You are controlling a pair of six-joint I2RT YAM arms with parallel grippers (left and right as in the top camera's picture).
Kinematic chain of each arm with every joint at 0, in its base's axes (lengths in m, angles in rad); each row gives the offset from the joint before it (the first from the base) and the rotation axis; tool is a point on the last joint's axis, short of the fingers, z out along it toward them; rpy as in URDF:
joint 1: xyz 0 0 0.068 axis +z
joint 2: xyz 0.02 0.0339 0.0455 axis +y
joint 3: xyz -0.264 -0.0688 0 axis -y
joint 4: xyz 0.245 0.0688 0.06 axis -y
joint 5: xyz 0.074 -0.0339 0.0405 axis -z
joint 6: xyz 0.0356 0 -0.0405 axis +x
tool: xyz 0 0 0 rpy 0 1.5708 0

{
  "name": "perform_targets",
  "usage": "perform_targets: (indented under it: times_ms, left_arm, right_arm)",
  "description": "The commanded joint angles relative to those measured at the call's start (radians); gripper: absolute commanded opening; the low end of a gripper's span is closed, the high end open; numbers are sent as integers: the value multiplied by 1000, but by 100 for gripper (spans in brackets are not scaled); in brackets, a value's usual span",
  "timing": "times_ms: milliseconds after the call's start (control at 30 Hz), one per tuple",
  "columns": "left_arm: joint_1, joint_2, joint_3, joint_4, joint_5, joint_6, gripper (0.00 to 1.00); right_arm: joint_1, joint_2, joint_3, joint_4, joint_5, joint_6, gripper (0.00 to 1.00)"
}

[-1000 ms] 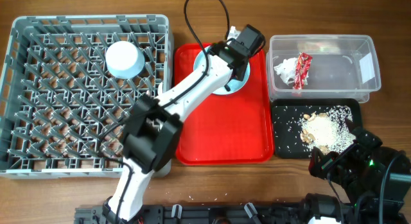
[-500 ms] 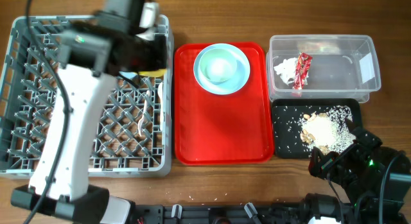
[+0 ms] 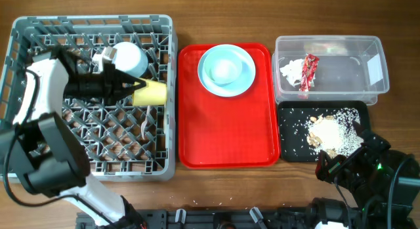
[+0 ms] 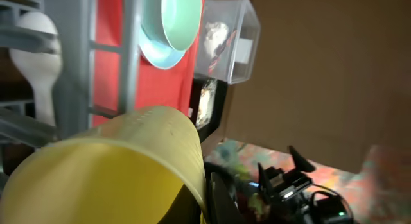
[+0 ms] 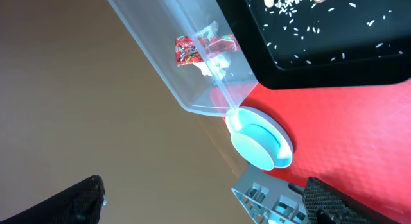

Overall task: Sort waste into correct bins and load items into the dishwasher rack
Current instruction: 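Carry the yellow cup with the left gripper and set it in the rack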

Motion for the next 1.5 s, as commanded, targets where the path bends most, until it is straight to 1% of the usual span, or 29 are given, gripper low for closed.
perform_targets:
  times_ms: [0, 167, 200, 233, 267, 400, 467, 533, 600, 633, 667, 700, 733, 767, 900, 1000, 1133, 1233, 1333, 1433, 1467]
  left_arm:
    - [37, 84, -18, 11, 89, 79, 4]
    - [48, 144, -18, 20, 88, 79, 5]
    - [48, 144, -18, 21, 88, 79, 13]
    - [49, 143, -18, 21, 87, 79, 17]
    - [49, 143, -18, 21, 84, 79, 18]
    - [51, 143, -18, 32, 16, 70, 18]
    - [62, 143, -15, 31, -5, 28, 18]
    - [92, 141, 4, 30, -26, -43, 18]
    - [117, 133, 16, 19, -29, -58, 19]
    - [129, 126, 23, 11, -45, -58, 24]
    - [136, 118, 30, 5, -67, -58, 34]
    - [139, 112, 35, -1, -85, -59, 52]
    - [142, 102, 42, -12, -104, -59, 80]
    - [143, 95, 49, -20, -116, -62, 100]
    - [143, 37, 111, -72, -127, -73, 99]
    - [142, -26, 170, -82, -163, -140, 100]
    - [142, -157, 203, -80, -317, -253, 100]
    - [142, -243, 203, -74, -382, -311, 100]
    - [127, -301, 203, -65, -381, -320, 100]
    - [64, -311, 201, -29, -337, -320, 100]
    - [40, -309, 196, -12, -335, -320, 90]
  right_arm:
    - [-6, -5, 8, -2, -8, 54, 100]
    - [-6, -5, 8, -2, -8, 55, 100]
    - [-6, -5, 8, -2, -8, 55, 100]
    - [-6, -5, 8, -2, -8, 55, 100]
    - [-6, -5, 8, -2, -8, 55, 100]
    - [-6, -5, 8, -2, -8, 54, 100]
    - [-6, -5, 8, -2, -8, 54, 100]
    - [-6, -5, 8, -2, -8, 55, 100]
    - [-6, -5, 8, -2, -8, 55, 100]
    - [-6, -5, 8, -2, -8, 54, 100]
    - [-6, -5, 8, -2, -8, 54, 100]
    - [-6, -5, 8, -2, -8, 55, 100]
    - [-6, -5, 8, -2, -8, 55, 100]
    - [-6, -5, 8, -2, -8, 55, 100]
    - [-6, -5, 8, -2, -8, 55, 100]
    - [-6, -5, 8, -2, -8, 55, 100]
    - [-6, -5, 8, -2, -8, 55, 100]
    - [-6, -5, 8, -2, -8, 55, 100]
    - [-6, -5, 8, -2, -8, 55, 100]
    - [-6, -5, 8, -2, -8, 55, 100]
    - [-6, -5, 8, -2, -8, 55, 100]
